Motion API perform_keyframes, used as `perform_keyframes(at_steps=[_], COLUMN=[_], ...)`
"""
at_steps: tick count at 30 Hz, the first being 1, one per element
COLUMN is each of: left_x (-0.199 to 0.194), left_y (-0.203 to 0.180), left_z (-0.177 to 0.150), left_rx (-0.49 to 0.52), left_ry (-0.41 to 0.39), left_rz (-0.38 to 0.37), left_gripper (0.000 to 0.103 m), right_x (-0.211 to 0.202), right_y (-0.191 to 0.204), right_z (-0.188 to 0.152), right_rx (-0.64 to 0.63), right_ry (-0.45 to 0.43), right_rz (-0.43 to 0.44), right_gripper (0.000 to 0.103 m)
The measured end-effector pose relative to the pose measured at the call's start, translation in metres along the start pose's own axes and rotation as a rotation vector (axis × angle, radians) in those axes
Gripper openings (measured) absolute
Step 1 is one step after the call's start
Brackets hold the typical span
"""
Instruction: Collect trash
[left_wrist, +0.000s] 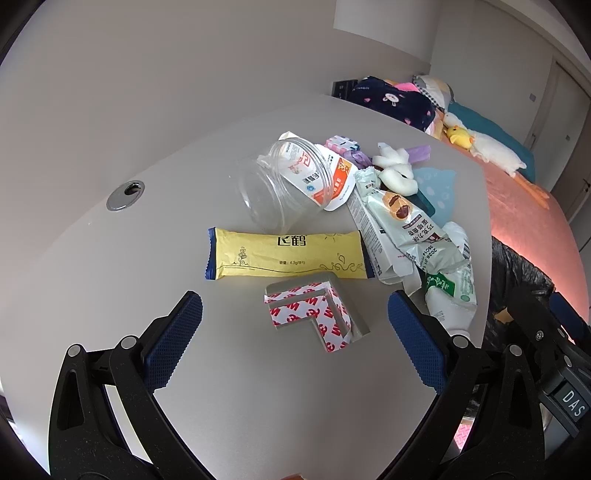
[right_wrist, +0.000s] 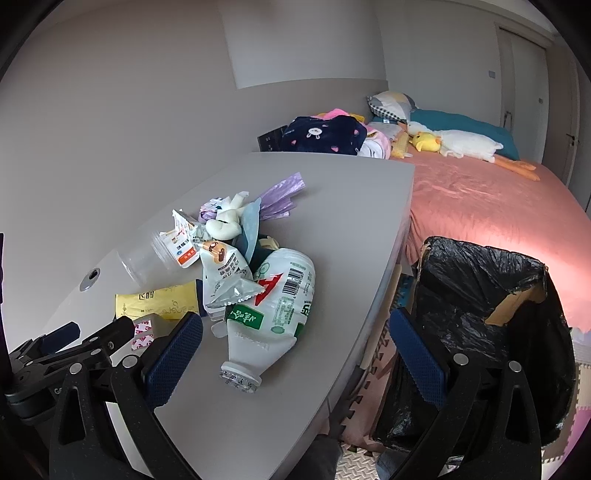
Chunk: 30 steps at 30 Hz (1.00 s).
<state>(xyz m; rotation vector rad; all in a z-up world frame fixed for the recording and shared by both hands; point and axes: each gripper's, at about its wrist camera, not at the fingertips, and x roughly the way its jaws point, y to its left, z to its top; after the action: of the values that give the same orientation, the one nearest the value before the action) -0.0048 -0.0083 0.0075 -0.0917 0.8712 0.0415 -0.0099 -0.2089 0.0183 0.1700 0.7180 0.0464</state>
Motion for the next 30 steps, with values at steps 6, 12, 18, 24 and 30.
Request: perform_keyframes(at_steps=[6, 12, 18, 24, 30], left_x=[0.005, 0.017, 0.038, 0.053, 0.061], left_y=[0.002, 0.000, -0.003, -0.002, 0.001], left_z=[-0.002, -0.005, -0.006, -0.003, -0.001], left_rx=[0.005, 0.011, 0.009, 0.022, 0.007], left_ry=[-0.002, 0.018, 0.067, 0.083, 0.103], left_rz=[0.024, 0.044, 0.043, 0.051, 0.013], left_gripper=[0.097, 0.097, 0.097, 0.095, 0.087], right_x=[0.010, 0.022, 0.040, 0.062, 0.084], right_y=[0.001, 0.001, -0.003, -0.002, 0.000], right_z=[-0.003, -0.005, -0.004, -0.001, 0.000], right_rx=[-0.019, -0.036, -0.017, -0.024, -0.023], right_ry=[0.025, 0.049, 0.083, 0.115, 0.160], right_rz=[0.020, 0.031, 0.033, 0.021, 0.023], right_gripper=[0.100, 0.100, 0.100, 0.100, 0.100])
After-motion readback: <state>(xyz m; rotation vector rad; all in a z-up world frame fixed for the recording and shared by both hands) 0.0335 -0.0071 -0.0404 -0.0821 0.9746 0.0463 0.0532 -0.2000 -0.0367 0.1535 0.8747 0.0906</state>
